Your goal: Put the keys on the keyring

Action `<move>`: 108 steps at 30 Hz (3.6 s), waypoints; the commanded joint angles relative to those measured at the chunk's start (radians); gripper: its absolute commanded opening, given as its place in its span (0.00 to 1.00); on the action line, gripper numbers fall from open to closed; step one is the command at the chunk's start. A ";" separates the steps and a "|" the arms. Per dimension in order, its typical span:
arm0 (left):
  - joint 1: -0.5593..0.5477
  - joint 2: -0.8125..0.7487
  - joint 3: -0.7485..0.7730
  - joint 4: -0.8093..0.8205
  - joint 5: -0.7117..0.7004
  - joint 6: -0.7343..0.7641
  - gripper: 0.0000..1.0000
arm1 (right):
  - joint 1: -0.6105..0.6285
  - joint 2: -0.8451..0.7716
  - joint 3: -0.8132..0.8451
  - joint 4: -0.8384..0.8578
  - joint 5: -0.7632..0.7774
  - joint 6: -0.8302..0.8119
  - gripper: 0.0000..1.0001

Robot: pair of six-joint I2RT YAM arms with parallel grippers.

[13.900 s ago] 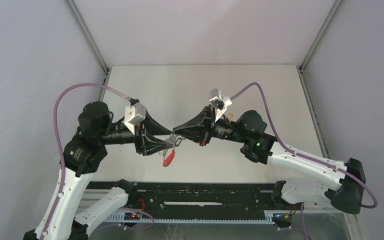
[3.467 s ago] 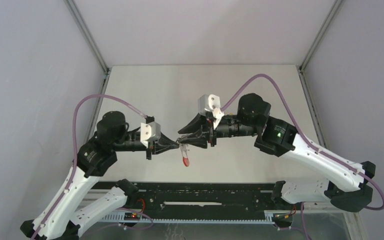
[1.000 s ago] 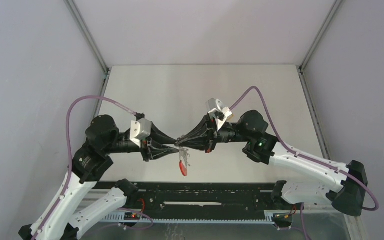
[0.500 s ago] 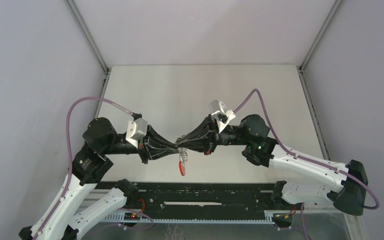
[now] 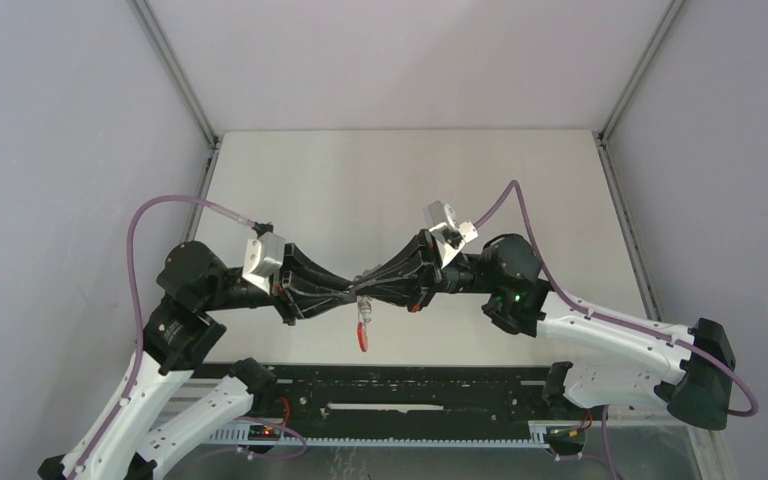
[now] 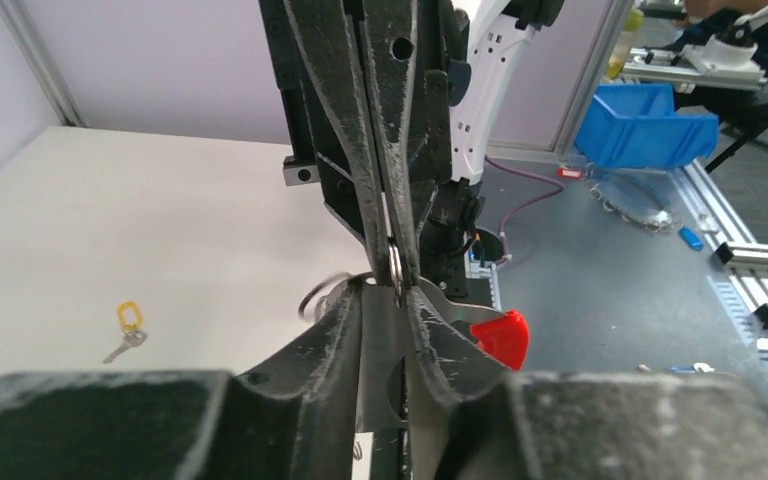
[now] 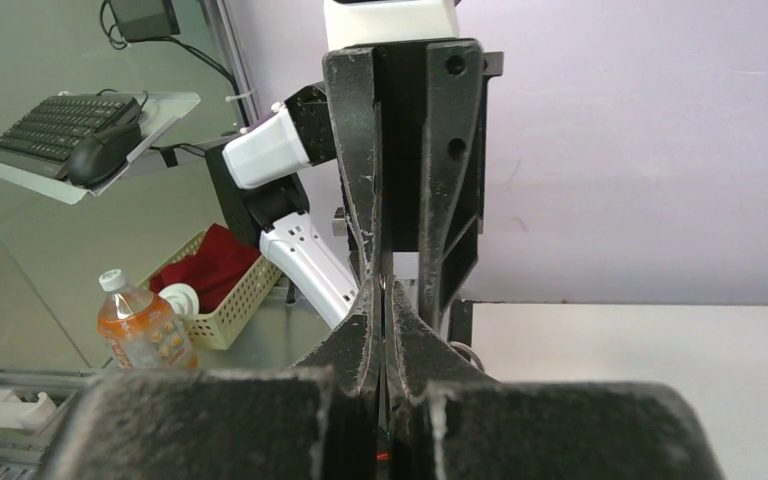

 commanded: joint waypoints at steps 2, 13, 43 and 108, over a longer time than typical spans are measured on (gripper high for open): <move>-0.003 -0.007 -0.020 0.074 -0.024 -0.056 0.30 | 0.020 0.009 -0.003 0.069 0.010 0.032 0.00; -0.002 -0.013 -0.044 0.061 -0.041 -0.018 0.14 | 0.033 0.018 -0.003 0.088 0.011 0.040 0.00; -0.005 -0.073 -0.042 -0.099 -0.199 0.398 0.00 | -0.026 -0.083 0.044 -0.172 -0.124 -0.080 0.36; -0.153 -0.086 0.008 -0.265 -0.242 0.641 0.54 | 0.160 -0.002 0.352 -0.901 0.230 -0.834 0.00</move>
